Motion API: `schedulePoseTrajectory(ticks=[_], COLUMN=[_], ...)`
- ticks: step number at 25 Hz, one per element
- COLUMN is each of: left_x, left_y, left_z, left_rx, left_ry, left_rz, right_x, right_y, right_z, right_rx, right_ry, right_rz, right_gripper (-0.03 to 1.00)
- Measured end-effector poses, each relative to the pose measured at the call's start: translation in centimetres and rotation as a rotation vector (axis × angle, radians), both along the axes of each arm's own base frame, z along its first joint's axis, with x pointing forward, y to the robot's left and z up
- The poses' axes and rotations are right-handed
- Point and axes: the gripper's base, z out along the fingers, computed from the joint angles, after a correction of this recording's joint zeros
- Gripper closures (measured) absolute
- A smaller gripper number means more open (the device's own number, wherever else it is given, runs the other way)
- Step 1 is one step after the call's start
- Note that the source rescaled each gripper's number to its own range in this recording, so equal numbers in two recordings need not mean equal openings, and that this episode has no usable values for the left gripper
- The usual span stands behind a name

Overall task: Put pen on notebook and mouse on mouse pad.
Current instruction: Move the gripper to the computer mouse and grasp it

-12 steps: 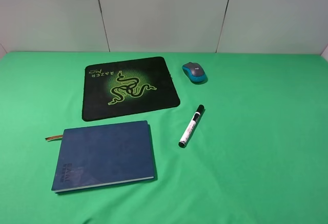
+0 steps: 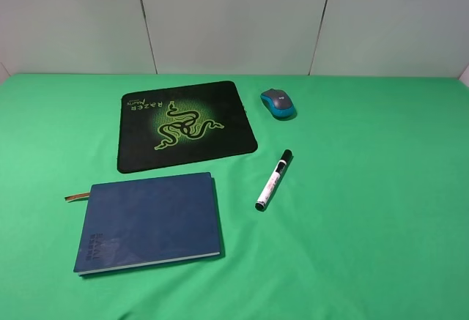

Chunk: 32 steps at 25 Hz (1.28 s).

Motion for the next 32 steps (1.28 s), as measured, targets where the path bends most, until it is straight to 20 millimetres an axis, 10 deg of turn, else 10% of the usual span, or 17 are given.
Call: schedulePoseTrajectory(ticks=[32], left_x=[0.00], left_y=[0.00], left_z=[0.00], left_rx=[0.000], left_ry=[0.000], left_rz=[0.000], right_x=[0.31], right_y=[0.02], right_z=[0.33], right_rx=[-0.002], right_ry=[0.027], right_rz=[0.000], right_gripper=[-0.03])
